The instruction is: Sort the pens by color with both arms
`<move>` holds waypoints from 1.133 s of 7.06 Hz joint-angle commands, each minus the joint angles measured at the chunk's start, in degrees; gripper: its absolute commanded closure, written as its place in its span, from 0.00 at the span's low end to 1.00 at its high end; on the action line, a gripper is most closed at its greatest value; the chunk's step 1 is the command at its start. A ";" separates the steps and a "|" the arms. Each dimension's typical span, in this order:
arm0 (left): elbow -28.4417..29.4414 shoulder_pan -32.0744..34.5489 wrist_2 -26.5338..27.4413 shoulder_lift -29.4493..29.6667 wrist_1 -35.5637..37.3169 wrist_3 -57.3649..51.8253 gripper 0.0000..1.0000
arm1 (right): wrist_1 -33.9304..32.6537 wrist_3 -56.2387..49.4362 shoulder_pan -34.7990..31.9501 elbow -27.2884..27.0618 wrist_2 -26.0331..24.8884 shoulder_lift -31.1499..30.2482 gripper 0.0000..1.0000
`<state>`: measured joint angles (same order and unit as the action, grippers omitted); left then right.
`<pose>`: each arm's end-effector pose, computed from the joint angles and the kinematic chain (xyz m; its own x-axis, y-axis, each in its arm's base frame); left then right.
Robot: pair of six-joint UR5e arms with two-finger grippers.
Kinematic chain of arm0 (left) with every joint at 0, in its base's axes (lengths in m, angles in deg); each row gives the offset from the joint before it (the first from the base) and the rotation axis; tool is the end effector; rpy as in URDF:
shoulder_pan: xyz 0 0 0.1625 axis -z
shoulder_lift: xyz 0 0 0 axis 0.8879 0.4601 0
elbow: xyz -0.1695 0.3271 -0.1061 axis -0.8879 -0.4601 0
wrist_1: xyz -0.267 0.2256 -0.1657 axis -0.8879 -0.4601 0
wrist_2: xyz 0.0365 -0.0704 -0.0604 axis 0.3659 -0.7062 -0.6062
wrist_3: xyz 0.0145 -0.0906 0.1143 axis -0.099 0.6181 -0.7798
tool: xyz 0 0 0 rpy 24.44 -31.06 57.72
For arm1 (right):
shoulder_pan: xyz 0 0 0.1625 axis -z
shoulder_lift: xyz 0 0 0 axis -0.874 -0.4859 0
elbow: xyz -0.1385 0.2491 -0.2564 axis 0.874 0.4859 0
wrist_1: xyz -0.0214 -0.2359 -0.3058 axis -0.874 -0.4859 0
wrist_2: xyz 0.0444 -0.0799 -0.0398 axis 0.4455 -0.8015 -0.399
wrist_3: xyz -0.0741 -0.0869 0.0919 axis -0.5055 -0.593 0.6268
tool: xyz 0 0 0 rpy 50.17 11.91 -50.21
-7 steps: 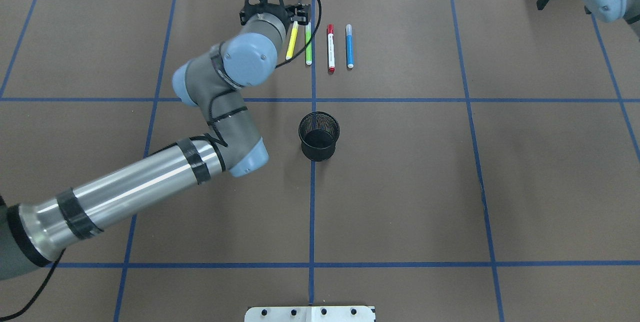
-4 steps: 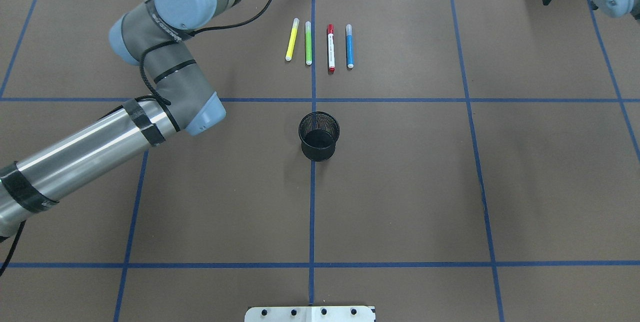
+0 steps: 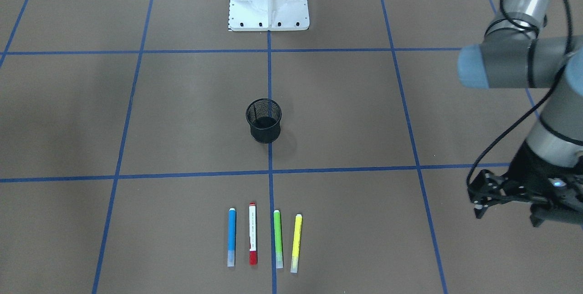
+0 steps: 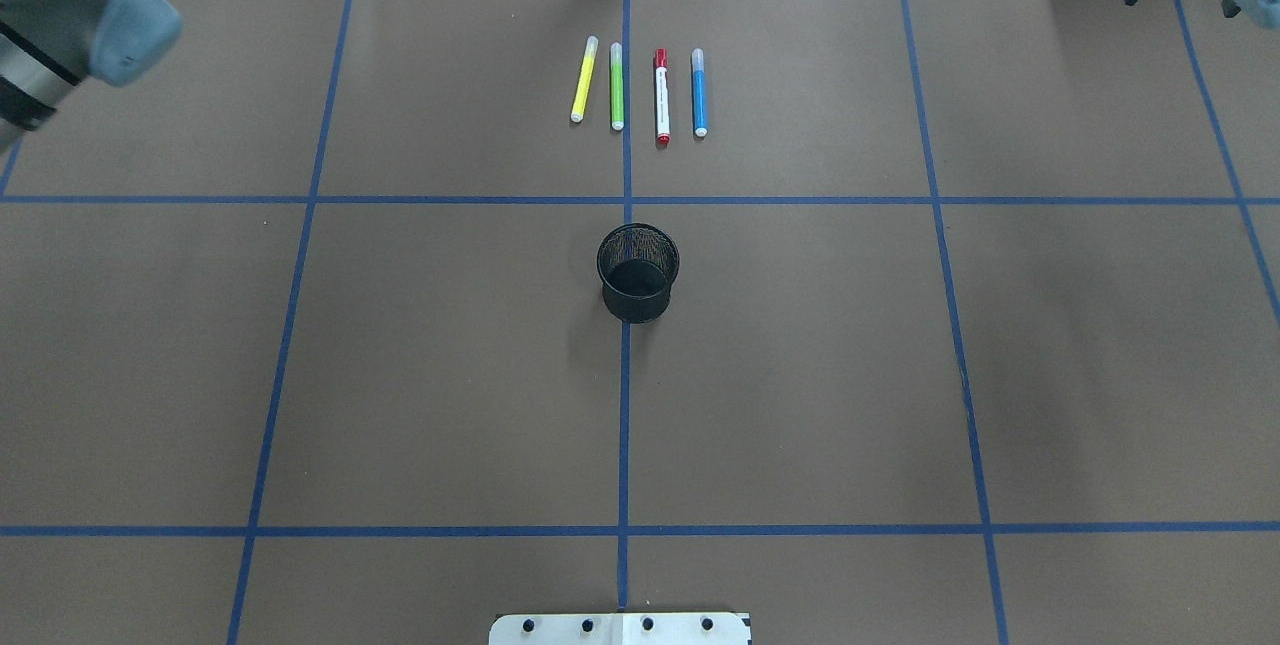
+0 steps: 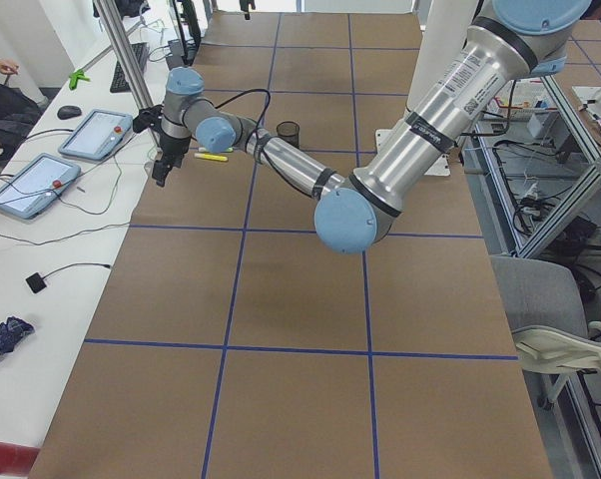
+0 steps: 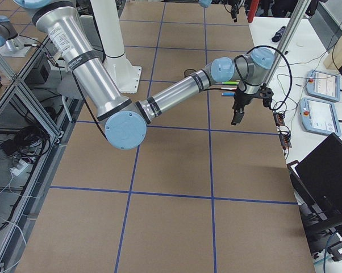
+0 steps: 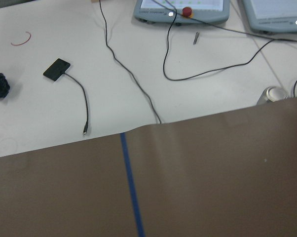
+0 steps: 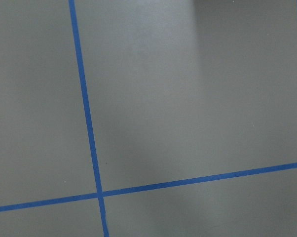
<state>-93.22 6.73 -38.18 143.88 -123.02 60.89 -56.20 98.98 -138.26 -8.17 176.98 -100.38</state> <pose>0.1872 -0.6865 0.3273 0.7892 0.2857 -0.5436 -0.0132 0.8929 0.4500 -0.1066 -0.6192 0.3959 0.7109 0.1690 0.6827 -0.0845 0.9842 -0.1557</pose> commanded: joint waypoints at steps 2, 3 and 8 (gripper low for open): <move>-10.57 6.08 -4.09 -10.76 24.98 -28.26 0.00 | 0.28 -0.42 -0.45 -1.35 4.30 -4.15 0.00; -9.98 6.08 -4.18 -15.53 22.54 -28.27 0.00 | 0.20 -1.04 -0.71 -2.40 3.61 -6.26 0.00; 8.47 25.64 -16.46 -20.58 13.81 -37.31 0.00 | 1.16 -24.60 -11.96 -2.84 2.55 -23.31 0.00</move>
<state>-87.97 27.82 -50.43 124.03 -108.64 25.93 -55.36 75.63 -148.25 -10.19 179.74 -120.42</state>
